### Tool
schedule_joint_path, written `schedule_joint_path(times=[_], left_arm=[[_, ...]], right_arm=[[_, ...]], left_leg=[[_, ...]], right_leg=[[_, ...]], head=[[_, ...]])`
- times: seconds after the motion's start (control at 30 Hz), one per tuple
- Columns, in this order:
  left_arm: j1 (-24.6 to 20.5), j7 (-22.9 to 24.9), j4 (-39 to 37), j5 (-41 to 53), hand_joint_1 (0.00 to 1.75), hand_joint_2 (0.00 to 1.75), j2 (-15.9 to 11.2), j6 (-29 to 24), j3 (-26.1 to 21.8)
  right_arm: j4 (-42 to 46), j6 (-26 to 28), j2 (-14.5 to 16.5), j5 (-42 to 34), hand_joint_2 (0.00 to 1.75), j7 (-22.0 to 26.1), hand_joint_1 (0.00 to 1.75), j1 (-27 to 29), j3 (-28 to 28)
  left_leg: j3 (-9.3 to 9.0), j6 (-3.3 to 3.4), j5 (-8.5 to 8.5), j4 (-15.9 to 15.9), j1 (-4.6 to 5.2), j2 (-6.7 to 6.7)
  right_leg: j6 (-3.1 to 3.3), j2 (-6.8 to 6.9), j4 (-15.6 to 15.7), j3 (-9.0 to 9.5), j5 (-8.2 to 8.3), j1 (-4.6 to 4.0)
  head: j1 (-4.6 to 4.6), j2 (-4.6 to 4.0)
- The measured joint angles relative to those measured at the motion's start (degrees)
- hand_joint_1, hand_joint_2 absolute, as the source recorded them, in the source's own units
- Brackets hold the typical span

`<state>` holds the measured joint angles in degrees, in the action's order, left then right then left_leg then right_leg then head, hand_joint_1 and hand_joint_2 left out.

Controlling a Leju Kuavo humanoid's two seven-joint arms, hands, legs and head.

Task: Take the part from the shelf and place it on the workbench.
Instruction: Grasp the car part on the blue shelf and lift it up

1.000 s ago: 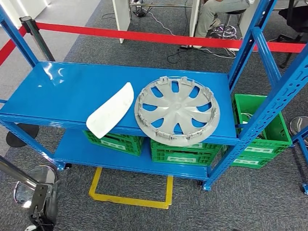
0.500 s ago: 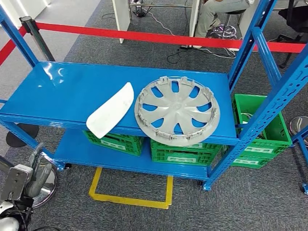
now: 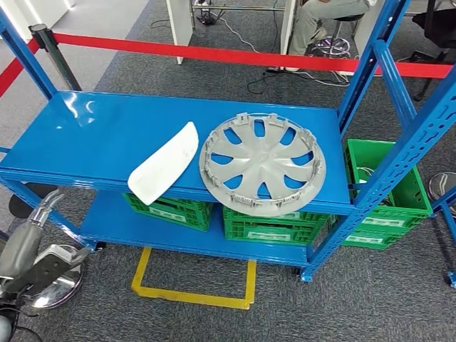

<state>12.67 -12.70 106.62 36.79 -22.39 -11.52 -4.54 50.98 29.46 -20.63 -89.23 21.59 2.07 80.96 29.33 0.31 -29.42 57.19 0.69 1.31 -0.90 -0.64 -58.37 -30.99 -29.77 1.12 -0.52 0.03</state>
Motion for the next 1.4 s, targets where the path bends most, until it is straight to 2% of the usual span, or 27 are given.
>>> schedule_joint_path(times=[0.27,0.57,0.93,1.4], left_arm=[[-1.7,5.7,-0.6,15.0,0.00,1.75,-3.5,-2.9,4.2],[-5.9,11.8,-6.1,27.7,0.00,1.75,-3.7,-3.7,9.4],[-14.1,13.1,-16.8,31.1,0.00,1.75,-1.0,-3.0,15.9],[-20.6,13.9,-23.0,33.0,0.00,1.75,2.3,-2.7,22.2]], right_arm=[[-1.2,-1.6,0.0,-0.4,0.00,-0.1,0.00,-0.9,1.5],[-3.3,-3.5,0.4,-0.4,0.00,-0.9,0.00,-1.9,2.6],[-8.4,-7.3,2.6,0.5,0.00,-1.3,0.00,-2.9,2.8],[-14.3,-9.8,5.3,1.7,0.00,-2.4,0.00,-3.1,2.8]], left_leg=[[0.00,0.00,0.00,0.0,0.01,0.00],[-0.01,0.00,0.00,0.0,0.01,0.00],[-0.01,0.02,0.04,0.0,0.01,0.00],[0.00,0.02,0.04,0.0,0.01,0.00]], right_leg=[[0.00,0.00,0.0,0.00,0.00,0.00],[-0.03,0.00,0.0,-0.01,0.03,0.01],[-0.03,-0.01,0.0,0.00,0.07,0.01],[-0.03,-0.01,0.0,-0.01,0.07,0.01]], head=[[0.00,0.00],[0.00,0.00],[0.00,0.00],[-0.01,0.00]])
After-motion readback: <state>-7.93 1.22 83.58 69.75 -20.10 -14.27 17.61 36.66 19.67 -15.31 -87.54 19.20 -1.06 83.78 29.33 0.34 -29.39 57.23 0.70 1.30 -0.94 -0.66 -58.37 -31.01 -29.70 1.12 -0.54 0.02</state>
